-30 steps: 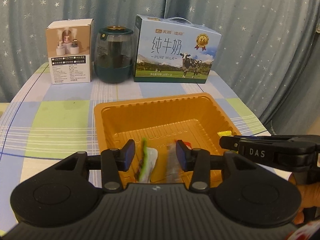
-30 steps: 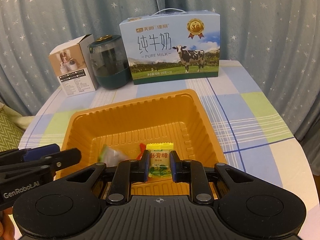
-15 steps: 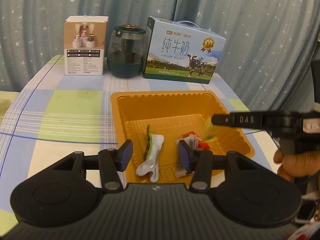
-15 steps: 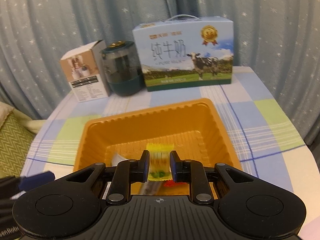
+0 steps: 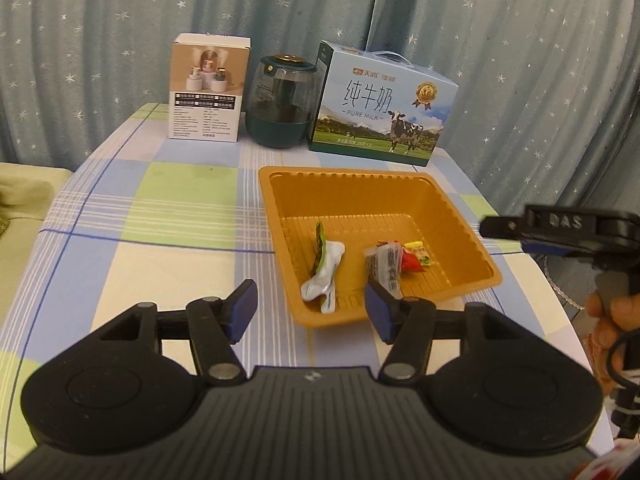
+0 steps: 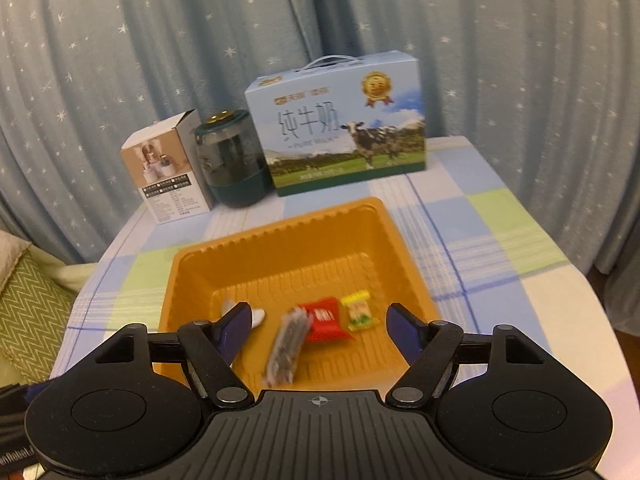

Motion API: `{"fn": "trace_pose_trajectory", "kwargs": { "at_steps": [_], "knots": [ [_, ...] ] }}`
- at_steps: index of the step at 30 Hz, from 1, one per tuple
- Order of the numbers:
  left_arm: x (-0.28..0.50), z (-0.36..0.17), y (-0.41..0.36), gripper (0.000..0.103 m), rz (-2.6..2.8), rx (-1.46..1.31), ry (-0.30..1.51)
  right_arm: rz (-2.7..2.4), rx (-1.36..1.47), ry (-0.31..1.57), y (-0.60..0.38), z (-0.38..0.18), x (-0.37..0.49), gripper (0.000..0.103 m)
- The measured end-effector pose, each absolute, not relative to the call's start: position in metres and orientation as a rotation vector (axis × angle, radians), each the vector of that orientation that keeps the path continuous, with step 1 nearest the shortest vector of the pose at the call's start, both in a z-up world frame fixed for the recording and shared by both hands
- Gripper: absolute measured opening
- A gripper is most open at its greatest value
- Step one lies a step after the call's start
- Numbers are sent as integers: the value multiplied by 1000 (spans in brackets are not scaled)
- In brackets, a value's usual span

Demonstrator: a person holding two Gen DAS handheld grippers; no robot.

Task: Organize snacks
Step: 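Withdraw both open tools back toward the remaining red snacks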

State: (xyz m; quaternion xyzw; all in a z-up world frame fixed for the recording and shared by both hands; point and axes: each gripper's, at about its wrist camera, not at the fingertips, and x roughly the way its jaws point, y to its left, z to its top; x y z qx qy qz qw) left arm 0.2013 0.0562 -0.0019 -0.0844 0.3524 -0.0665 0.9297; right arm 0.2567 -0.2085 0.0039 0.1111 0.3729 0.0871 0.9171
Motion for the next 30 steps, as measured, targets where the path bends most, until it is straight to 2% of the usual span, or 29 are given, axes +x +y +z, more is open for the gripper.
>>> {"fn": "trace_pose_trajectory", "kwargs": {
  "at_steps": [6, 11, 17, 30],
  "knots": [
    [159, 12, 54, 59, -132, -164, 710, 150, 229, 774, -217, 11, 194, 74],
    [124, 19, 52, 69, -124, -166, 706, 138, 246, 780, -217, 14, 145, 74],
    [87, 23, 55, 75, -116, -171, 706, 138, 246, 790, -212, 13, 98, 74],
    [40, 14, 61, 80, -112, -147, 731, 116, 233, 806, -219, 7, 43, 74]
  ]
}}
